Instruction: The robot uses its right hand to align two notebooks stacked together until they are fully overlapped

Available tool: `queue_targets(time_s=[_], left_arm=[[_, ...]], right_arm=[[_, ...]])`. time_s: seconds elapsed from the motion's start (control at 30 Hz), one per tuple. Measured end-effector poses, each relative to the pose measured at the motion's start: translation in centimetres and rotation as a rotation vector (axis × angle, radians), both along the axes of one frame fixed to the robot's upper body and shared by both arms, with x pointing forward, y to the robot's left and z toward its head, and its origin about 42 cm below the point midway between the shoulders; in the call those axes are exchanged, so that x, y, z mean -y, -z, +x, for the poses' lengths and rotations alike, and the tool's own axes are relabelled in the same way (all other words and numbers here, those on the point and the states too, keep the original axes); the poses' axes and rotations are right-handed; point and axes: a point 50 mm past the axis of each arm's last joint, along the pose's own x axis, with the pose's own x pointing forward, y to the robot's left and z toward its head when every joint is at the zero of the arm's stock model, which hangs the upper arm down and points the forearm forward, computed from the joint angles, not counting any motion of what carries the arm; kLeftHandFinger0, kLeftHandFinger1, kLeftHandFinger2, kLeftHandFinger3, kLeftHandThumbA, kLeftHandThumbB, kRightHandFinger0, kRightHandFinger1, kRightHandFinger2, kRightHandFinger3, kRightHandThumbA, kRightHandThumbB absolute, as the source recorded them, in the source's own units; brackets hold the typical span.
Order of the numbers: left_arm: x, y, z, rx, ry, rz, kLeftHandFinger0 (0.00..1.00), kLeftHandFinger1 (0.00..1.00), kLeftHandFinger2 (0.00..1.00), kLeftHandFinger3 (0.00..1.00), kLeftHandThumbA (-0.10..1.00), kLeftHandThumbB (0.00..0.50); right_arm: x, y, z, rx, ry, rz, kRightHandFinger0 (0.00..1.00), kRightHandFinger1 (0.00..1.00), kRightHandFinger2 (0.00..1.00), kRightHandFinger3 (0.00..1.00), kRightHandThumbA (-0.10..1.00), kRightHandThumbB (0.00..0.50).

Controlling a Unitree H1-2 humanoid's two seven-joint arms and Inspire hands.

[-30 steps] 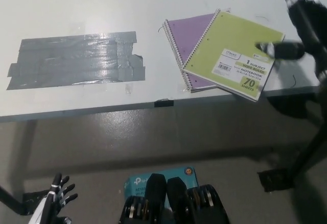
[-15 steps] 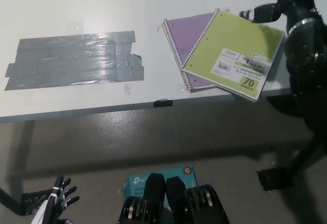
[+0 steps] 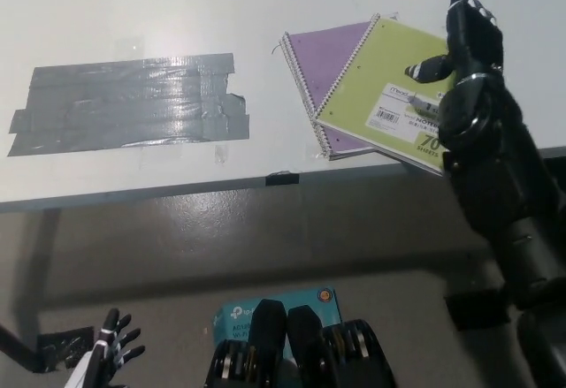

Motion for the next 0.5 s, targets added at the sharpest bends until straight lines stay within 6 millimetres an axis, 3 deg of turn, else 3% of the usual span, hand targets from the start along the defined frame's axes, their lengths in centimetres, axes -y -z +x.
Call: queue_targets(time_s=[0.2,0.3,0.37,0.5], left_arm=[[0.4,0.1,0.0,-0.004,0.019,0.017,0.86,0.92,1.00,1.00,1.00,0.500],[0.4,0.1,0.0,-0.007,0.033,0.038,0.89,0.93,1.00,1.00,1.00,0.500],[0.5,0.1,0.0,-0.009,0.040,0.048,0.89,0.93,1.00,1.00,1.00,0.500],[0.7,0.1,0.0,-0.010,0.051,0.056,0.83,0.91,1.00,1.00,1.00,0.500]], right_arm=[[-1.1,1.3,-0.1,0.020,0.044,0.058,1.00,1.00,1.00,1.00,1.00,0.101],[-0.9,1.6,-0.1,0.041,0.071,0.064,1.00,1.00,1.00,1.00,0.96,0.072],[-0.9,1.9,-0.1,0.045,0.080,0.062,1.00,1.00,1.00,1.00,1.00,0.096],[-0.8,2.5,-0.2,0.050,0.088,0.061,1.00,1.00,1.00,1.00,1.00,0.110]])
